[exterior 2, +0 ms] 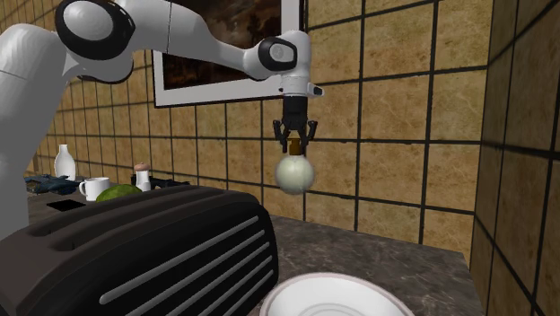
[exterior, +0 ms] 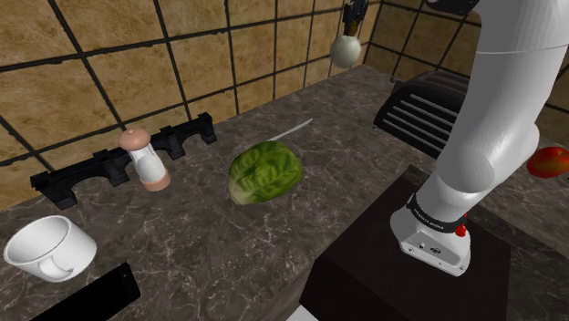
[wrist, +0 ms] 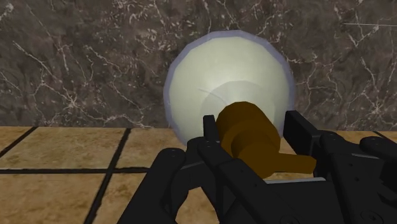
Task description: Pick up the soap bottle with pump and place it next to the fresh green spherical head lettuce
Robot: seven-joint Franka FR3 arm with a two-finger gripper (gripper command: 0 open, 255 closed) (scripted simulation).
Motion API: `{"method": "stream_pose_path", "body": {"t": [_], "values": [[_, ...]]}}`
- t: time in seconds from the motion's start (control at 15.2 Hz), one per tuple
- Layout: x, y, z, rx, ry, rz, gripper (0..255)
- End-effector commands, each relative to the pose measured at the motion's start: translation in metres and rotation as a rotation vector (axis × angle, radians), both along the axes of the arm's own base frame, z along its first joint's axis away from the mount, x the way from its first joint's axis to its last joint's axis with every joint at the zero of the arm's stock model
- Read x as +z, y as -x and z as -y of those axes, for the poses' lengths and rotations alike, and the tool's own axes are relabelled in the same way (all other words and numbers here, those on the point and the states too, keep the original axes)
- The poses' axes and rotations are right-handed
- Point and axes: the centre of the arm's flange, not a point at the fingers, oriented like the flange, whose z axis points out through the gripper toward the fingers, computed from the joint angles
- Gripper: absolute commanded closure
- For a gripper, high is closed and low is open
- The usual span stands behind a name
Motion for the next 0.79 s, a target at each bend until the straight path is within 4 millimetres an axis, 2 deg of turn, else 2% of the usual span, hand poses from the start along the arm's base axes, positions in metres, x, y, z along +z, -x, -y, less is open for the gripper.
{"method": "stream_pose_path", "body": {"t": [0.0,0.73], "values": [[0.010,0.001,0.000,0.000,0.000,0.000,255],[0.068,0.001,0.000,0.000,0.000,0.000,255]]}}
